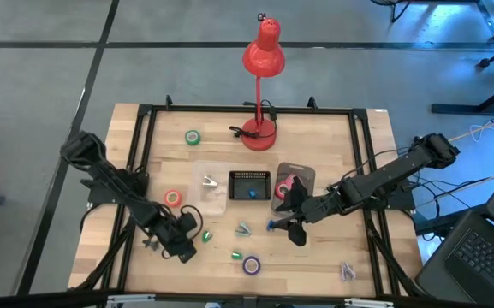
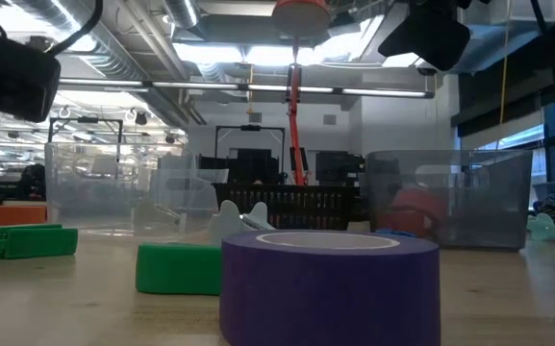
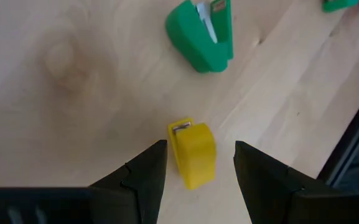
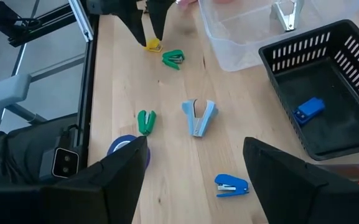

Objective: Pick and place Stapler, Stapler remover, tape
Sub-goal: Put the yellow stapler into the black basket

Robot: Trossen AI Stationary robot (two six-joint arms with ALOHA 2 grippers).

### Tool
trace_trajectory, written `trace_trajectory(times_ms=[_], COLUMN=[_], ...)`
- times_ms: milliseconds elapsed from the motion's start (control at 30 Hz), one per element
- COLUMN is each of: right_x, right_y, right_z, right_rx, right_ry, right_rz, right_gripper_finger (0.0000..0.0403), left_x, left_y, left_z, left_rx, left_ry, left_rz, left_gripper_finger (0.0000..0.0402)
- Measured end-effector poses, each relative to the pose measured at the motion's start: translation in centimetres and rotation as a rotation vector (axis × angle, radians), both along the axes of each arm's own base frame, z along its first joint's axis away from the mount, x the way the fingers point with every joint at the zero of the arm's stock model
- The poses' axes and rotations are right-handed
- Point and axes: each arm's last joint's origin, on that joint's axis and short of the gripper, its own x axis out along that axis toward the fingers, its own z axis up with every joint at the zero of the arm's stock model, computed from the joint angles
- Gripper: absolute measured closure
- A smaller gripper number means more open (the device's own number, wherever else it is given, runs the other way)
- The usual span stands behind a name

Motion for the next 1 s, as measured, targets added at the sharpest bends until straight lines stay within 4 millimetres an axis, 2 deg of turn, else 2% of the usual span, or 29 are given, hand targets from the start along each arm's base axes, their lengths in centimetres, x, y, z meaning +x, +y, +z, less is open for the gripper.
trace_trajectory(times_ms=[333,400,533,600,733,833,1000], right_x=[0.0,0.0,0.0,0.0,0.0,0.0,0.1], right_y=[0.0,0.0,0.0,0.0,0.0,0.0,-0.2], right_z=[0.0,0.0,0.0,0.0,0.0,0.0,0.0], right_rx=[-0.015,-0.014,-0.014,-0.014,-0.014,-0.017,-0.050], right_ry=[-0.002,-0.002,-0.003,-0.003,-0.002,-0.002,-0.013], right_rz=[0.012,0.012,0.012,0.012,0.012,0.014,-0.003], right_gripper_finger=[0.0134,0.0134,0.0134,0.0134,0.0134,0.0134,0.0134], left_x=[0.2,0.2,0.1,-0.1,-0.7,-1.4,-1.9], left_y=[-0.3,-0.3,-0.3,-0.2,0.1,0.8,2.4], left_z=[-1.0,-1.0,-0.9,-0.6,1.5,3.6,7.8], left_rx=[0.012,0.024,0.025,0.015,0.010,0.082,0.258], left_ry=[0.026,0.028,0.034,0.038,0.008,-0.032,-0.247], left_rz=[-0.029,-0.046,-0.096,-0.128,-0.169,-0.162,-0.163], left_gripper_finger=[0.0235,0.0260,0.0340,0.0344,0.0344,0.0344,0.0344])
